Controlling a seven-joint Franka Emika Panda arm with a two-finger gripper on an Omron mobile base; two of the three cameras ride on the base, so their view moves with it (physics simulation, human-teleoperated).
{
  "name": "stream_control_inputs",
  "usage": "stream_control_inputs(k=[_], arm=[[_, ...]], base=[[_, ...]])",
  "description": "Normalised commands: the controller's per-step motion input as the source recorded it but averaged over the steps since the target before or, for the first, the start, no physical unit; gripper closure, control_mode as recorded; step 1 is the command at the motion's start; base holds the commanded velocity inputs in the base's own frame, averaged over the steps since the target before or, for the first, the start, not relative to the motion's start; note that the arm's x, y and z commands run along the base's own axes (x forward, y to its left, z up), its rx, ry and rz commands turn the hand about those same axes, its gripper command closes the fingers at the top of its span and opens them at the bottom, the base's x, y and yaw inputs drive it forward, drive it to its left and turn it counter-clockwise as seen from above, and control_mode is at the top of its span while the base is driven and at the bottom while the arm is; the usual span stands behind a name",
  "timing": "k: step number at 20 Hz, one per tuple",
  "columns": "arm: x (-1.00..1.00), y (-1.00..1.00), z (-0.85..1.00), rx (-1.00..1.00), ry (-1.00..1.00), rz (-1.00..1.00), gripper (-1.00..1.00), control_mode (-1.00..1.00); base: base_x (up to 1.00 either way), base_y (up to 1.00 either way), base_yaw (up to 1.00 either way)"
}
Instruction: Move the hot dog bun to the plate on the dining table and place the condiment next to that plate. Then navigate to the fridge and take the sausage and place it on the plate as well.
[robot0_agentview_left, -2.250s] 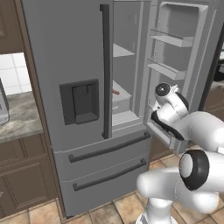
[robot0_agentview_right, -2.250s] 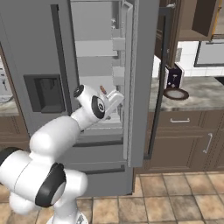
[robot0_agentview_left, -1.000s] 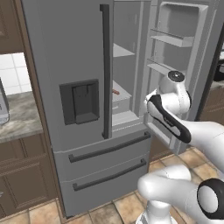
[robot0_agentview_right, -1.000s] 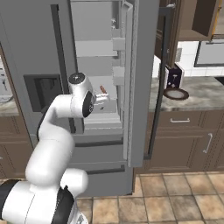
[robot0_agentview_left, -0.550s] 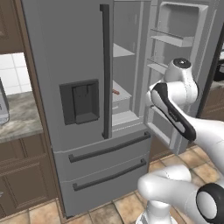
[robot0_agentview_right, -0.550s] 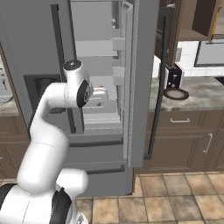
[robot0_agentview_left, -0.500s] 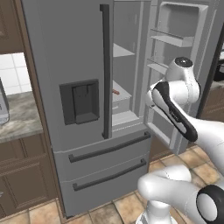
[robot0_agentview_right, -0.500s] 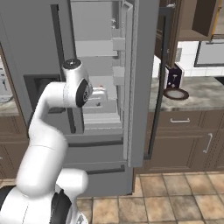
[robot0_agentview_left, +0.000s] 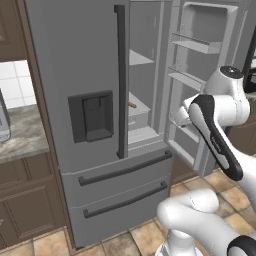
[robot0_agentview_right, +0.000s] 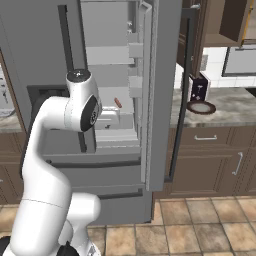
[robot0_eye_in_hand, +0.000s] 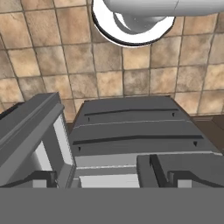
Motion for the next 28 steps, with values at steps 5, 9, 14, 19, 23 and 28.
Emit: stream_control_inputs(k=[5, 9, 14, 19, 23, 28], arm=[[0.0, 0.02, 0.0, 0.0, 0.09, 0.0, -1.0, -1.0], [0.03, 0.0, 0.0, 0.0, 0.01, 0.0, -1.0, -1.0], [0.03, 0.01, 0.0, 0.0, 0.0, 0.0, -1.0, 1.0], [0.0, 0.0, 0.0, 0.0, 0.0, 0.0, -1.0, 1.0], [0.0, 0.0, 0.0, 0.0, 0.0, 0.0, -1.0, 1.0], [0.0, 0.0, 0.0, 0.0, 0.0, 0.0, -1.0, 1.0]], base=[[0.0, 0.0, 0.0], [0.0, 0.0, 0.0], [0.48, 0.12, 0.0], [0.77, 0.1, 0.0], [0.79, 0.0, 0.0], [0.58, -0.16, 0.0]])
